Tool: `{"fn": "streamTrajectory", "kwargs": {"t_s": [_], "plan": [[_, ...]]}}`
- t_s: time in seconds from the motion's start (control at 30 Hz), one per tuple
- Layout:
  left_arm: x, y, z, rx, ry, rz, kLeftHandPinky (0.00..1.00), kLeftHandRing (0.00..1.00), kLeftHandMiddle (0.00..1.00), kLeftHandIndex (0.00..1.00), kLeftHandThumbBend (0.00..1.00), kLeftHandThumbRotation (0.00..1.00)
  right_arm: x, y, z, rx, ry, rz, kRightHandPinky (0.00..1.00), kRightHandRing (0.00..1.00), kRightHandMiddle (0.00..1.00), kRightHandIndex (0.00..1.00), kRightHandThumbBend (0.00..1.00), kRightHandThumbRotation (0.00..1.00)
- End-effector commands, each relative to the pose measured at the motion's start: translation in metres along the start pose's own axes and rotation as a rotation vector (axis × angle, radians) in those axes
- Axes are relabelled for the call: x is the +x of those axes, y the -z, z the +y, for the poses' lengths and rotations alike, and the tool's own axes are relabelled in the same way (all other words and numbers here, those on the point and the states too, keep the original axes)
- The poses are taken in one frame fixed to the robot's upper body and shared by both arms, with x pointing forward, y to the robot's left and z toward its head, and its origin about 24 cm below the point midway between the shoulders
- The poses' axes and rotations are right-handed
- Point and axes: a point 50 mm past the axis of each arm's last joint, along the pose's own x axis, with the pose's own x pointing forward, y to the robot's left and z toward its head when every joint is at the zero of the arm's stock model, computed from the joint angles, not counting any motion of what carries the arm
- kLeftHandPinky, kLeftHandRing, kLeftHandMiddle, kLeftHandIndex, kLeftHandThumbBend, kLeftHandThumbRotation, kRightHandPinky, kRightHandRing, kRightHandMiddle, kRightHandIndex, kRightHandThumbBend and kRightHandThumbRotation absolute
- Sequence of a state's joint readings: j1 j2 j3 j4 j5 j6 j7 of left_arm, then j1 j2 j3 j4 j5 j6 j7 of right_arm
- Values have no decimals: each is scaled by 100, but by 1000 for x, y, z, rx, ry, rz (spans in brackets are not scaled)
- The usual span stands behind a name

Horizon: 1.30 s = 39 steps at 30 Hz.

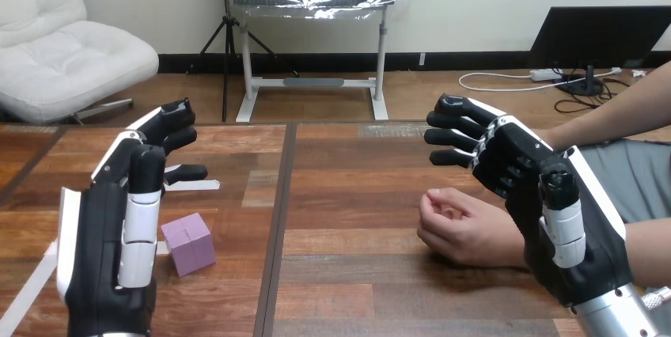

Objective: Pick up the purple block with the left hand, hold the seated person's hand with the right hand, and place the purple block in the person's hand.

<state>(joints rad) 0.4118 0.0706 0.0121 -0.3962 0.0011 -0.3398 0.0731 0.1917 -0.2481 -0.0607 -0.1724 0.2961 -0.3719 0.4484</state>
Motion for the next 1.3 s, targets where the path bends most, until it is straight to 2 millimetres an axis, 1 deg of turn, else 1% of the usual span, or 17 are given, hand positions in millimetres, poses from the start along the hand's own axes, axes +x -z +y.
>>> {"fn": "streamTrajectory", "kwargs": {"t_s": [0.0,0.33,0.6,0.8,1.0,1.1,1.27], "plan": [[9,-7,-6,-26,-13,-52,62,79,79,74,65,100,12,-18,-6,-53,-20,-88,75,81,83,82,90,98],[9,-6,-5,-22,-22,-53,61,78,78,73,61,100,12,-18,-5,-62,-14,-88,75,80,82,82,90,98],[10,-3,-4,17,-26,-52,60,78,77,72,60,100,13,-18,-5,-65,-15,-82,74,80,82,82,90,98],[12,3,-1,77,4,-35,64,81,79,74,61,100,13,-17,-5,-63,-16,-82,75,80,82,82,91,98],[14,10,2,141,31,7,74,85,82,76,68,100,14,-17,-5,-64,-18,-84,75,80,82,82,90,97],[15,13,4,167,45,16,77,86,83,78,64,100,14,-17,-5,-66,-19,-85,75,80,82,82,90,97],[19,18,6,227,61,20,79,87,84,79,53,99,15,-17,-5,-62,-18,-84,74,80,82,82,90,97]]}}
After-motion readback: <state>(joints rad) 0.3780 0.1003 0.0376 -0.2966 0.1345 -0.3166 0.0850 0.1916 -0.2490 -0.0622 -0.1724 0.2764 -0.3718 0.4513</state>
